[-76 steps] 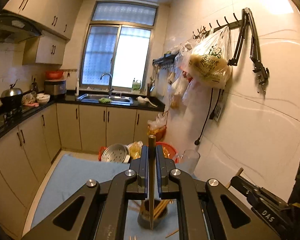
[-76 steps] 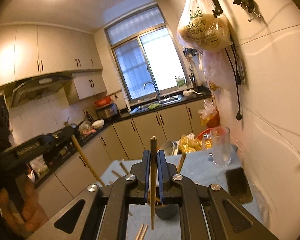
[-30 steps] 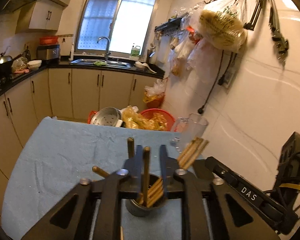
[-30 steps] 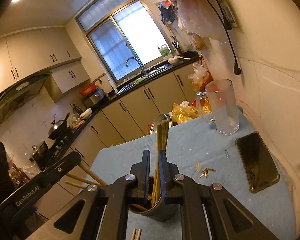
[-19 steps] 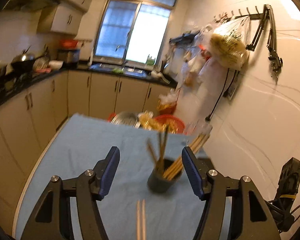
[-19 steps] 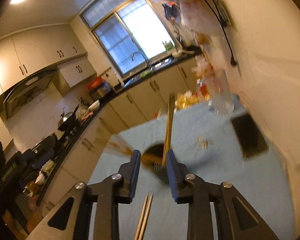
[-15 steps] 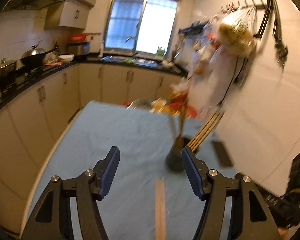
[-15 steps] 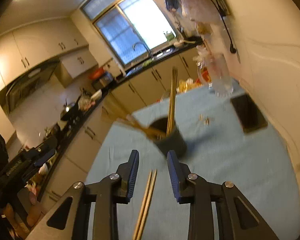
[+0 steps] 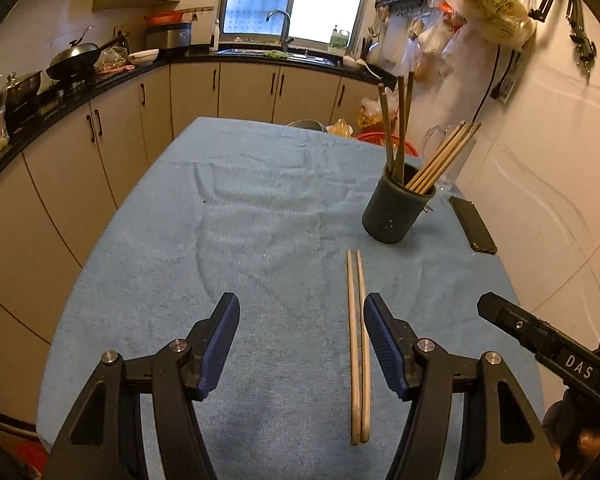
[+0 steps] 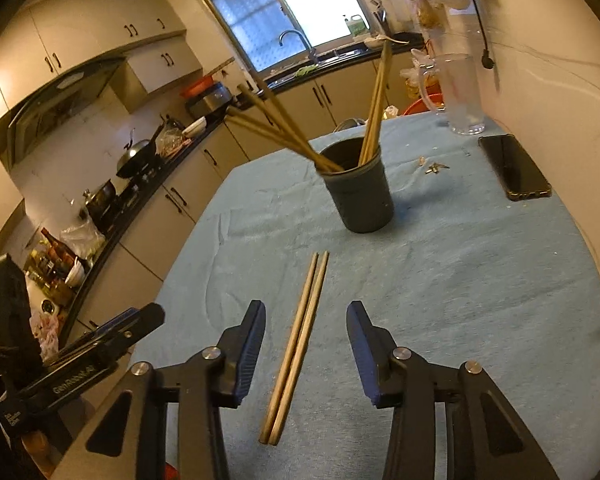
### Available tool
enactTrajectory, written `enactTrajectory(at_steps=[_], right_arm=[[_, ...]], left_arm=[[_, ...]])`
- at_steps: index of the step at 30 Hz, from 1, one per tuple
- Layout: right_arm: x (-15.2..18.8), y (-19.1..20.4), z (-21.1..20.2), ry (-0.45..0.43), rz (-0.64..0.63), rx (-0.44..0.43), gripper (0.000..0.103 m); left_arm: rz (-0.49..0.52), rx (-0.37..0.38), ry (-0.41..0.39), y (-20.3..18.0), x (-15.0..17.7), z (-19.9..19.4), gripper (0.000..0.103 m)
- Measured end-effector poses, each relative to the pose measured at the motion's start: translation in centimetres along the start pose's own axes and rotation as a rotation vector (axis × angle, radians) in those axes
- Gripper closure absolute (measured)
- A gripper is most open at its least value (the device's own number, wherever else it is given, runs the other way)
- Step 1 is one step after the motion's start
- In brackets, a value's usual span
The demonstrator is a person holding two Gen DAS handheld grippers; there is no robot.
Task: Organize utensils
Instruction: 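Close the left gripper on a chopstick while the right gripper grasps the other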
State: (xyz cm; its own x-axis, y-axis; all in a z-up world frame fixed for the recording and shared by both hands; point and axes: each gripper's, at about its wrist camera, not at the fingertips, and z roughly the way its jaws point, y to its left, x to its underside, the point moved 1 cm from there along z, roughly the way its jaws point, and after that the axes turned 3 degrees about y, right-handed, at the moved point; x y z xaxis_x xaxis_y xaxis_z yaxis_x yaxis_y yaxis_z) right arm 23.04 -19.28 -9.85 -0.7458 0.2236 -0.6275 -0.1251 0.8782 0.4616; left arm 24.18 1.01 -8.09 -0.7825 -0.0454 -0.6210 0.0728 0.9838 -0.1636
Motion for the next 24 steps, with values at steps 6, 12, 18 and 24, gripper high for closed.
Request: enactTrajectory(at_steps=[6, 12, 18, 24], right_arm=[[-0.3, 0.6, 2.6, 0.056, -0.036, 0.039, 0.059], [-1.0, 0.8, 6.3, 0.134, -0.046, 0.060, 0.064], [-2.1, 0.8, 11.6, 0.246, -0.051, 0.090, 0.074], [-3.6, 1.1, 16.2, 0.312, -0.064, 0.140, 0.080]], left_arm=[[-0.001, 0.003, 0.020, 0.4, -0.3, 1.7, 0.038], [-0.010, -0.009, 0.044, 1.4, -0.8, 3.8, 0.038], [-0.028, -0.004, 0.083, 2.5, -1.2, 6.1, 0.038], [-0.028, 0.001, 0.108, 3.1, -1.4, 7.7, 0.038]])
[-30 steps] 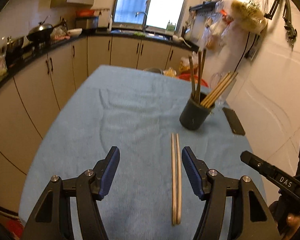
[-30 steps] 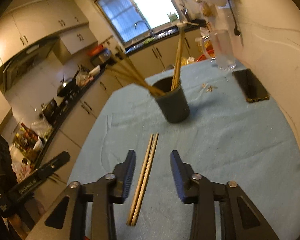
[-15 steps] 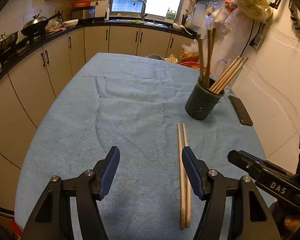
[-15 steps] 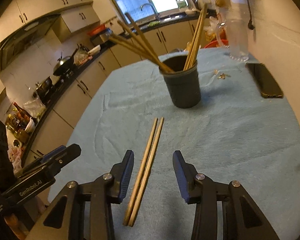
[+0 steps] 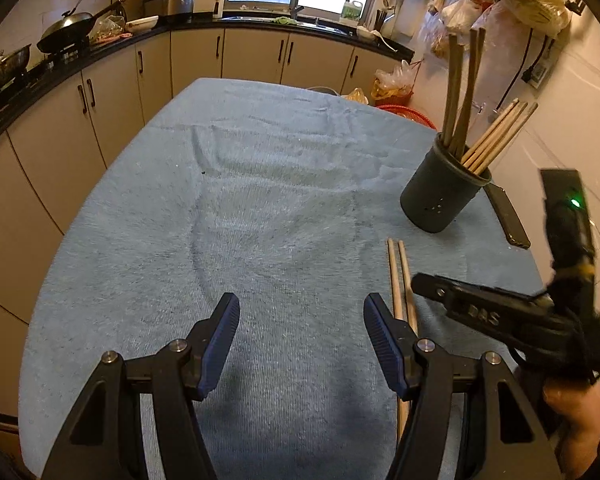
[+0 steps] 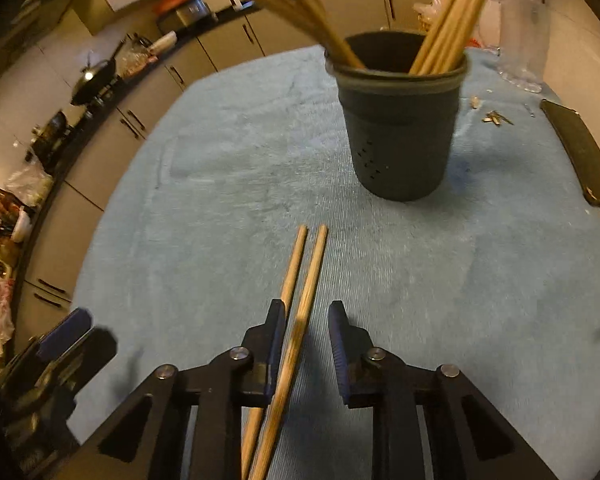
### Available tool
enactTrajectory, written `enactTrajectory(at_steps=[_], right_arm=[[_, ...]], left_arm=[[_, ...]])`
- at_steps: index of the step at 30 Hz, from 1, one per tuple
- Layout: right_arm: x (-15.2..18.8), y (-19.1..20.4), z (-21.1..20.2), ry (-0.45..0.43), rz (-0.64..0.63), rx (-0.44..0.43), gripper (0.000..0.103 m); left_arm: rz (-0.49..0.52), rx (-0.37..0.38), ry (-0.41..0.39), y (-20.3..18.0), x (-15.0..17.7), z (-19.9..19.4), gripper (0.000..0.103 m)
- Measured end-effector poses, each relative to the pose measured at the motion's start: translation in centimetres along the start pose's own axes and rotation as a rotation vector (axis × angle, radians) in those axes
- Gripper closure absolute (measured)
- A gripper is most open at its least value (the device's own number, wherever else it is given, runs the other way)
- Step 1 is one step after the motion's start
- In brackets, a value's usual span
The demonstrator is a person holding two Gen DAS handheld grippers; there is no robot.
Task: Organize utensils
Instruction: 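Close the left gripper on a chopstick while the right gripper grasps the other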
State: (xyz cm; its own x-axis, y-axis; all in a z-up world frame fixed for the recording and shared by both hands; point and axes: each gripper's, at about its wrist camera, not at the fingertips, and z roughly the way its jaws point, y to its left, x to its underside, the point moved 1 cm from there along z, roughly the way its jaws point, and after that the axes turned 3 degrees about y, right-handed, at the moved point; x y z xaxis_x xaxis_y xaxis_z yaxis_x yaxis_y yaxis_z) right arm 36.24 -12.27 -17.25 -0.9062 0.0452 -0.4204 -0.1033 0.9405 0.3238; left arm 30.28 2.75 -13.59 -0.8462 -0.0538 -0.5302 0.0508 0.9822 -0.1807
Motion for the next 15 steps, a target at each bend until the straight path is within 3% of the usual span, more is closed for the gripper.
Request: enactTrajectory(at_steps=[8, 15], right_arm=[[-1.1, 1.3, 2.3, 0.026, -0.084, 0.119, 0.089], [0.2, -1.7, 1.1, 0.015, -0.058, 0.095, 0.092]], left_arm=[[0.006, 0.008, 0.017, 0.0, -0.4, 0.8, 0.038], [0.057, 0.062, 0.080, -2.2, -0.8, 2.5, 0.038]])
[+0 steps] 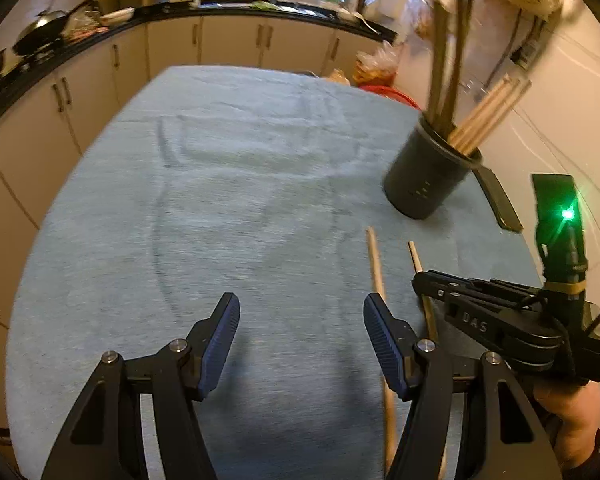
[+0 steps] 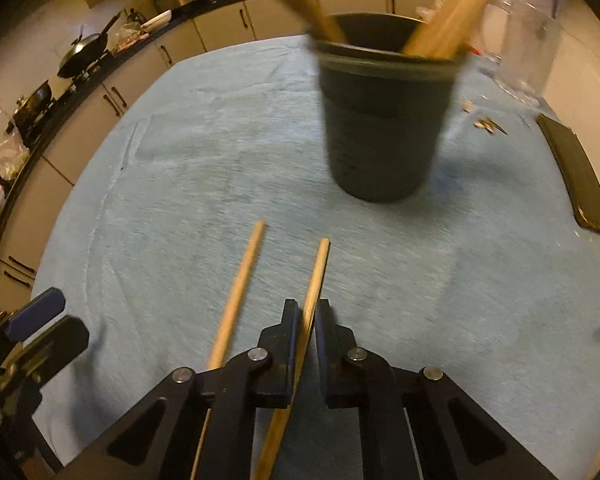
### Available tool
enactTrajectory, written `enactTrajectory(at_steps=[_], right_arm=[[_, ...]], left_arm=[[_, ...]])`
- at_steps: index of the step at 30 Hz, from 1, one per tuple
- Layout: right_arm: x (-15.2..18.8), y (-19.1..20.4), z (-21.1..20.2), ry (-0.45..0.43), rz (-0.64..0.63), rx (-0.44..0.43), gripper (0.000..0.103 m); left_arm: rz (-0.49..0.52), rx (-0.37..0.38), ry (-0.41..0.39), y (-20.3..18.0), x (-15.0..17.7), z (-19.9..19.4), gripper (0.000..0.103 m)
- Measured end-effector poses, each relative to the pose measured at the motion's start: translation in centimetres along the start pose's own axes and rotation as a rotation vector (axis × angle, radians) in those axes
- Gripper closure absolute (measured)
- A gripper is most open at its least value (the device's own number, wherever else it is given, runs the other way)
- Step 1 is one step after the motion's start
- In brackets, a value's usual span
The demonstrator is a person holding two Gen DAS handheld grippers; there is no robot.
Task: Organize utensils
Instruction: 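Close the left gripper on a chopstick while the right gripper grasps the other, then lift the left gripper's chopstick upright while the right gripper lifts its own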
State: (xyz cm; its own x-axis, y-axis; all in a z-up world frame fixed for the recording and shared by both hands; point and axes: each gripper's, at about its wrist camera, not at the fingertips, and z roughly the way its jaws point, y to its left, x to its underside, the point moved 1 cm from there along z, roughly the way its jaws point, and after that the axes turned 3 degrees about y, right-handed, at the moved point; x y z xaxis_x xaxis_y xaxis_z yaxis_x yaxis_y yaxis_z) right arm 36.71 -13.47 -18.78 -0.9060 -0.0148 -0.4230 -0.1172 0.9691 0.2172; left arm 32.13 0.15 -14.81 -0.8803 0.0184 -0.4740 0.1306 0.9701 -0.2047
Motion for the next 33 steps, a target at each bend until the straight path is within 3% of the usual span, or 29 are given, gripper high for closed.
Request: enactTrajectory(at_steps=[3, 6, 9, 15, 19, 21, 25, 27, 29, 33], right_arm=[[0.9, -2.0, -0.6, -0.003, 0.024, 0.000, 0.093], [1.5, -3.5, -0.9, -0.006, 0.043, -0.008, 0.093], [1.6, -4.6, -1.2, -0.013, 0.054, -0.018, 0.093], [1.5, -5.4, -1.6, -0.021, 0.062, -0.051, 0.092], [1.8, -5.6, -1.6, -0.024, 0.066, -0.068, 0.092], [1.7, -5.7, -1.5, -0.013, 0.060, -0.071, 0.092], [0.5, -5.6, -1.1, 0.023, 0.028, -0.072, 0.091], [0.1, -5.2, -1.0, 0.043, 0.001, -0.063, 0.092], [-0.3, -4.8, -1.0, 0.046, -0.016, -0.046, 0.092], [0.0, -4.9, -2.5, -0.019, 0.009, -0.079, 0.095]], left_arm=[[0.012, 0.067, 0.056, -1.4, -0.8, 1.7, 0.038], [0.048, 0.066, 0.081, -3.0, -1.8, 3.3, 0.038], [0.084, 0.062, 0.116, -4.7, -2.9, 5.3, 0.052], [0.112, -0.016, 0.202, -6.4, -4.1, 8.6, 0.085], [0.159, -0.063, 0.183, -7.4, -4.6, 9.2, 0.087], [0.190, -0.101, 0.173, -7.7, -4.8, 9.5, 0.096], [0.141, -0.025, 0.195, -6.4, -5.4, 9.5, 0.097], [0.108, -0.021, 0.175, -5.5, -5.6, 8.6, 0.097], [0.075, 0.016, 0.104, -4.7, -5.7, 6.2, 0.097], [0.064, 0.032, -0.037, -4.2, -5.6, 0.6, 0.097]])
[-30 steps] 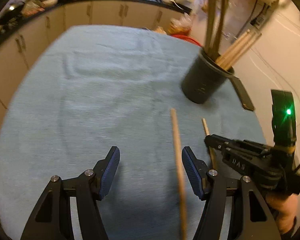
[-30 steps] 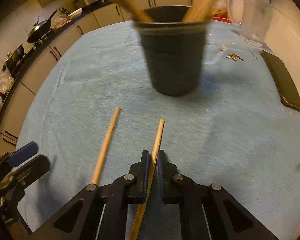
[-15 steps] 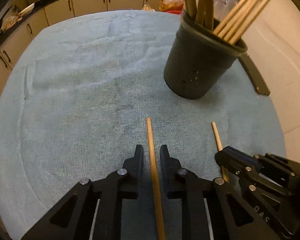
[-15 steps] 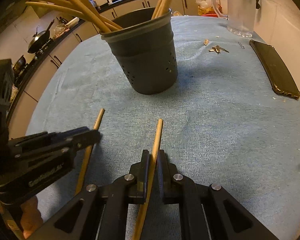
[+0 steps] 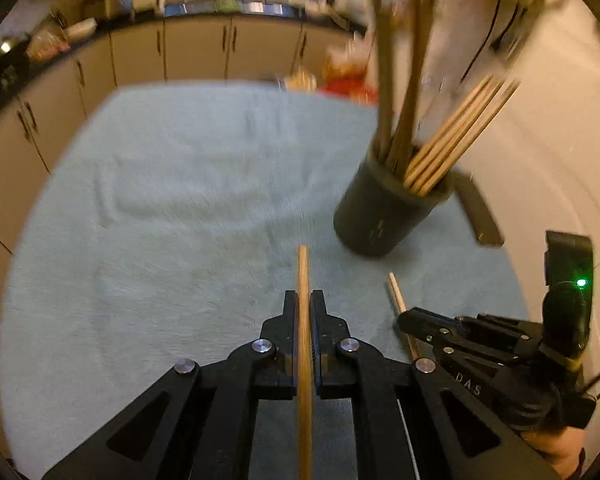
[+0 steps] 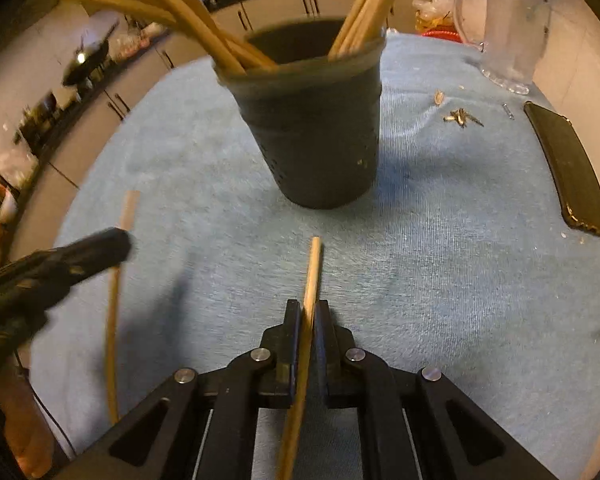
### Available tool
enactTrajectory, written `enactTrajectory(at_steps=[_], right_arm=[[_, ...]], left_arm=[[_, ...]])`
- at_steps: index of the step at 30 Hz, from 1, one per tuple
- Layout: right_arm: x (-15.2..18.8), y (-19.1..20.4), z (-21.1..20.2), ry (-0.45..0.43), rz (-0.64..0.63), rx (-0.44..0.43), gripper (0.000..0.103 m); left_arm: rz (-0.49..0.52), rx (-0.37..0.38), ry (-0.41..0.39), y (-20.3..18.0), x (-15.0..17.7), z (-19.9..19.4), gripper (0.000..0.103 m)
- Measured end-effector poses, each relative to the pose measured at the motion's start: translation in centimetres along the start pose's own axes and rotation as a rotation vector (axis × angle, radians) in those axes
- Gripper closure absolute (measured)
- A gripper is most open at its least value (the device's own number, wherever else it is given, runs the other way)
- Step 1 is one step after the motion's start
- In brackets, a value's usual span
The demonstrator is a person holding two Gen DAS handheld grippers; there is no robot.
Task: Organize utensils
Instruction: 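Lift the left gripper's chopstick upright while the right gripper lifts its own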
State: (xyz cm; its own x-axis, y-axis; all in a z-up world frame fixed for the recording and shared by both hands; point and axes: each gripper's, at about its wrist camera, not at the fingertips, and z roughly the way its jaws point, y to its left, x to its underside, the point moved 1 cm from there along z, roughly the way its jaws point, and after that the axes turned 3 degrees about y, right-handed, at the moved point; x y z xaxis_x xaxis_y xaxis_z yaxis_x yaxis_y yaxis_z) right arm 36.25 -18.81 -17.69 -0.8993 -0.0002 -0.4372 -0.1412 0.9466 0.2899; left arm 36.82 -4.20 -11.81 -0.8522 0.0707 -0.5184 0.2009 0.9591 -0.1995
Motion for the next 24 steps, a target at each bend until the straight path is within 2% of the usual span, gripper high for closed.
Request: enactTrajectory(at_steps=[2, 5, 9, 15, 24], right_arm=[[0.3, 0.1, -2.4, -0.076, 0.015, -0.021, 0.095], [1.2, 0.6, -6.7, -0.201, 0.012, -0.031, 0.095], [3.2, 1.7, -12.1, -0.349, -0.001, 0.040, 0.095], [6.9, 2.8, -17.1, -0.480, 0.000, 0.050, 0.096], [9.2, 3.4, -20.3, -0.547, 0.011, 0.010, 0.096]], left_arm=[[-0.003, -0.008, -0.078, 0.0, 0.3, -3.5, 0.097], [-0.024, 0.008, -0.155, -0.1, 0.9, -7.2, 0.097], [-0.030, -0.018, -0.274, -0.8, 3.2, -11.3, 0.097], [-0.036, -0.063, -0.318, -0.5, 5.8, -13.5, 0.098], [-0.045, -0.057, -0.352, -1.1, 6.6, -15.6, 0.098]])
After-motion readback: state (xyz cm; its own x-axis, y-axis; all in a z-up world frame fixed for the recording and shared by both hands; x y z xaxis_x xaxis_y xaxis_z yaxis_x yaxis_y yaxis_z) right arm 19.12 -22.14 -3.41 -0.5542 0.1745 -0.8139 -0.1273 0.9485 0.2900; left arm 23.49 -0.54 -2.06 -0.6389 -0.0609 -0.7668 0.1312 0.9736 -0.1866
